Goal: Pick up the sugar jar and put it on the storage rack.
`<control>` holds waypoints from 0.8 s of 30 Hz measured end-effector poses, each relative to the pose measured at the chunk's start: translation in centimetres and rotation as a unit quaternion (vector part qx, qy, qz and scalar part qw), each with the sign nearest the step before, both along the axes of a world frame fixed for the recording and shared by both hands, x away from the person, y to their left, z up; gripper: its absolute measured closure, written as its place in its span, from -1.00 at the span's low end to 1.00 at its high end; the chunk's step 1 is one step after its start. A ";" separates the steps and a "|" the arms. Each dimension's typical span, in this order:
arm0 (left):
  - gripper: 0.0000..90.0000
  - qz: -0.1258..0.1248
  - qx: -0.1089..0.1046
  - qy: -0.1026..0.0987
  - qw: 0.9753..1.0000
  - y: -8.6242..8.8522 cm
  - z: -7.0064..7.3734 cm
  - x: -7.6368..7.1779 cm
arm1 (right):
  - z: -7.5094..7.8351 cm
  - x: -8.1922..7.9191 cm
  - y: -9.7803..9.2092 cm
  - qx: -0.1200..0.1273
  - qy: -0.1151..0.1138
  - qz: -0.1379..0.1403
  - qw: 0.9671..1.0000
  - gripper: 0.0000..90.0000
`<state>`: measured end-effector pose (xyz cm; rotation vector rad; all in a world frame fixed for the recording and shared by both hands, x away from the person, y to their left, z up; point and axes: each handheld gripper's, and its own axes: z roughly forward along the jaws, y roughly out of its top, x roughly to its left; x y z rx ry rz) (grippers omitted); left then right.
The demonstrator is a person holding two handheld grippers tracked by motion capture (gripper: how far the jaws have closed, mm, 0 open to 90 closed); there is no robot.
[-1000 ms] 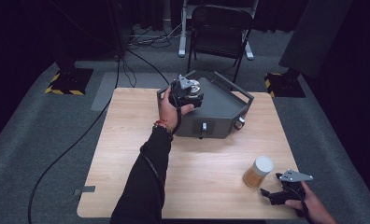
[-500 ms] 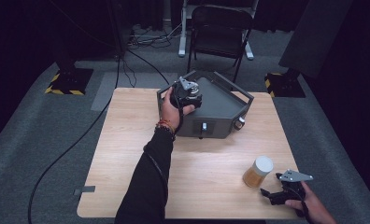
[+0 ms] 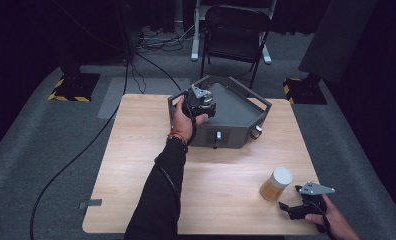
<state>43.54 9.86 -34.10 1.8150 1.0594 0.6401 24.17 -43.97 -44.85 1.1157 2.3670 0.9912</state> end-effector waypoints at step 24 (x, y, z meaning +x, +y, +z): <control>-0.99 0.010 0.036 -0.024 0.999 0.3 0.2 -1.0 | 0.0 0.0 0.0 -0.001 0.000 0.000 1.000 -1.00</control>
